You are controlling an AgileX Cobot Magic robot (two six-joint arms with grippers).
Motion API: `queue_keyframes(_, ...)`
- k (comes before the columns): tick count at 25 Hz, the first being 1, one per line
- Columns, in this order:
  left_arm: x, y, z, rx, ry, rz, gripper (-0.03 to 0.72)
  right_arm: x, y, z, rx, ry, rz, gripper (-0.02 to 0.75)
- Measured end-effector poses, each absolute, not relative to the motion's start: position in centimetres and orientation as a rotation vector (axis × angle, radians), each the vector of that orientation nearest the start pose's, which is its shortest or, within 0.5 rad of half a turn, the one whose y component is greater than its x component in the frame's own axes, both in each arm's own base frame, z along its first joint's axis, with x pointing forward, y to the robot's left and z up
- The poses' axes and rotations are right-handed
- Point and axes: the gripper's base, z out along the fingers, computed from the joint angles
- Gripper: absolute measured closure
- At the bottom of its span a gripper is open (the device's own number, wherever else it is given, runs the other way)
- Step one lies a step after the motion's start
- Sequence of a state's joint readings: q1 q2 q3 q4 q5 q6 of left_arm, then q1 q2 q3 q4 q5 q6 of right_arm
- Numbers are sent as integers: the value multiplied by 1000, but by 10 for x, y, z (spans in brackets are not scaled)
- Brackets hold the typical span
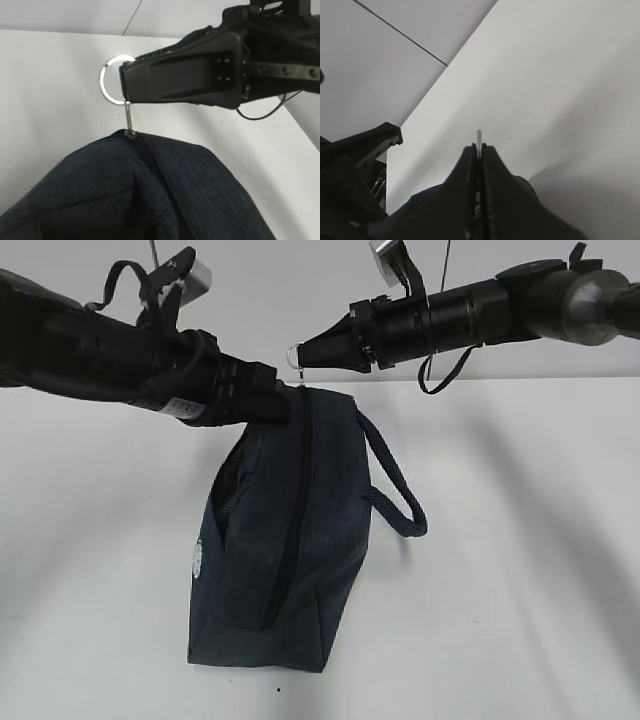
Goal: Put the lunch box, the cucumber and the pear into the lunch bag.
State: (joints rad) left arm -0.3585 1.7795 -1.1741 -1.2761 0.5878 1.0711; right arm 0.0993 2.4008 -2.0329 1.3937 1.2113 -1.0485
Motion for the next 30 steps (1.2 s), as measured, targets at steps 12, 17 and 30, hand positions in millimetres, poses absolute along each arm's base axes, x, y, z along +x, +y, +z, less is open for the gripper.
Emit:
queue_keyframes(12,332,-175,254,675,2200,-826,671,496,127,209,-694,2032,1362,732)
queue_keyframes(17,328,-177,255,719,2203,-861,673,496,127,209,-713,2042,1353,732)
queue_keyframes(30,316,-175,276,797,2134,-863,673,499,123,201,-722,2106,1236,732)
